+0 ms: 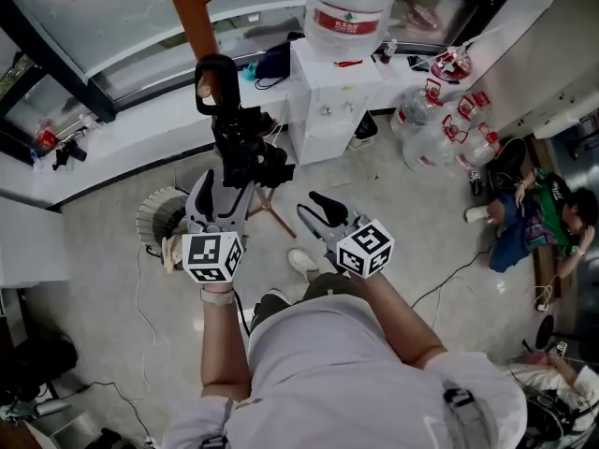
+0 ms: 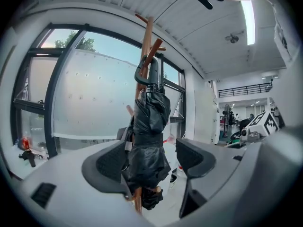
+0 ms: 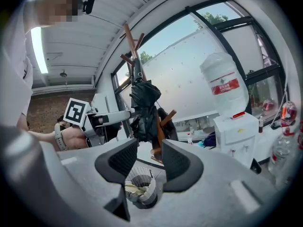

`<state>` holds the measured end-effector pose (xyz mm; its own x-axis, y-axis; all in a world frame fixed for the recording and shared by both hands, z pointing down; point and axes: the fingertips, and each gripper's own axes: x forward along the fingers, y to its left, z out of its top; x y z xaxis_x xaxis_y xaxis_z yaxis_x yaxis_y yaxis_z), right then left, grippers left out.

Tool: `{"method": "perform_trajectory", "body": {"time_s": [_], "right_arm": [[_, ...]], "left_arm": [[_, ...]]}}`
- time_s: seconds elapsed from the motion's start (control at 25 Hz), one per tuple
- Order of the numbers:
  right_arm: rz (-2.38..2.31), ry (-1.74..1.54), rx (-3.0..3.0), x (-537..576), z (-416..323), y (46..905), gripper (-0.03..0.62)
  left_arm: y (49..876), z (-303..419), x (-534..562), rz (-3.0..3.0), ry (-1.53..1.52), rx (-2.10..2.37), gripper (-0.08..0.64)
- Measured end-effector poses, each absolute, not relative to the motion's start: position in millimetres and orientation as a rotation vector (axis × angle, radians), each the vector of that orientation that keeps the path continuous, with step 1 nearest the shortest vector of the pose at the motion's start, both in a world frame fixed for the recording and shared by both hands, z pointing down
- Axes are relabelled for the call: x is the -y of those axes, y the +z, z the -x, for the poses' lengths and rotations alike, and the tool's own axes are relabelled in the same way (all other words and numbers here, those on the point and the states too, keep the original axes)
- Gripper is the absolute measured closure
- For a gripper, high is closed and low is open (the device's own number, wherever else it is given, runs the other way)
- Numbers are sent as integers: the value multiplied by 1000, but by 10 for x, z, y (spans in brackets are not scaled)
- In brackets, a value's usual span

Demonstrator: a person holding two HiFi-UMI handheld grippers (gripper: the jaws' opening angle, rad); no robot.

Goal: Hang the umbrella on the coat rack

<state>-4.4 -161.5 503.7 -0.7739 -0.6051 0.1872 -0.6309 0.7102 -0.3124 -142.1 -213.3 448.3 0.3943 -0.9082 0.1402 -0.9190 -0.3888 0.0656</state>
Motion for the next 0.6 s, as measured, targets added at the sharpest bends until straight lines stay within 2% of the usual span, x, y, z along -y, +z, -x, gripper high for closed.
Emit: {"method": "perform_trajectory", "body": {"time_s": [0.6], "right_arm": [[-599,500,2934,1429,1066,4968,433]], "left_arm": [[4724,2275,1395,-2264,104,1872,238]]}}
